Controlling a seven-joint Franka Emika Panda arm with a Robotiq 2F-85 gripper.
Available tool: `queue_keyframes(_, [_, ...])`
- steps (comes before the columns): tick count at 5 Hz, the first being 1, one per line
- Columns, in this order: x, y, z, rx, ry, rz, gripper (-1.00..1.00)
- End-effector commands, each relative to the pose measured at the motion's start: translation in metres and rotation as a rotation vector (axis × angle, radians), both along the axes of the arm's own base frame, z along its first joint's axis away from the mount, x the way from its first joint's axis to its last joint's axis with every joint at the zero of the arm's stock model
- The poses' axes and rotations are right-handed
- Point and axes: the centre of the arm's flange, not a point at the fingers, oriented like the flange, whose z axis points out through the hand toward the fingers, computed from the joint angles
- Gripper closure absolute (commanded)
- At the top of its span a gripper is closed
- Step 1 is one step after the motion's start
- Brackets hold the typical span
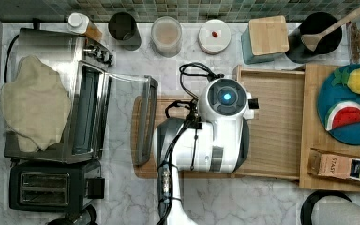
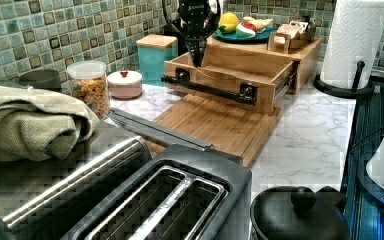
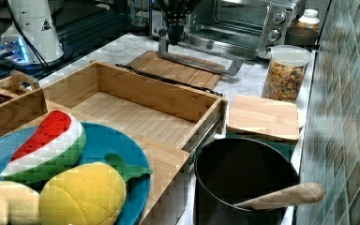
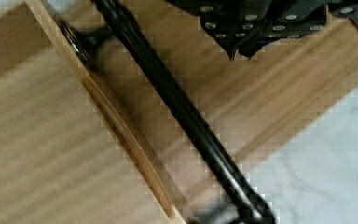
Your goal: Close the drawer.
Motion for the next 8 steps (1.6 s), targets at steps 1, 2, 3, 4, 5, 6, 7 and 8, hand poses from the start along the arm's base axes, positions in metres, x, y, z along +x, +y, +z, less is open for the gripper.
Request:
queue_keyframes(1, [0.003, 0.031, -0.013, -0.013, -0.005, 0.410, 1.00])
queue_keyframes(2, [0.002, 0.024, -0.045, -0.036, -0.081, 0.459, 1.00])
queue_keyframes(3, [0.011, 0.026, -0.066, -0.044, -0.059, 0.497, 1.00])
queue_keyframes(4, [0.007, 0.039, -0.070, -0.029, -0.032, 0.496, 1.00])
queue_keyframes(5, [0.005, 0.045, -0.071, -0.040, -0.017, 0.504, 1.00])
queue_keyframes(6, [0.001, 0.037, -0.080, -0.078, 0.003, 0.537, 1.00])
queue_keyframes(7, [-0.003, 0.020, -0.080, -0.120, -0.004, 0.572, 1.00])
queue_keyframes(8, [0.000, -0.003, -0.085, -0.134, -0.023, 0.627, 1.00])
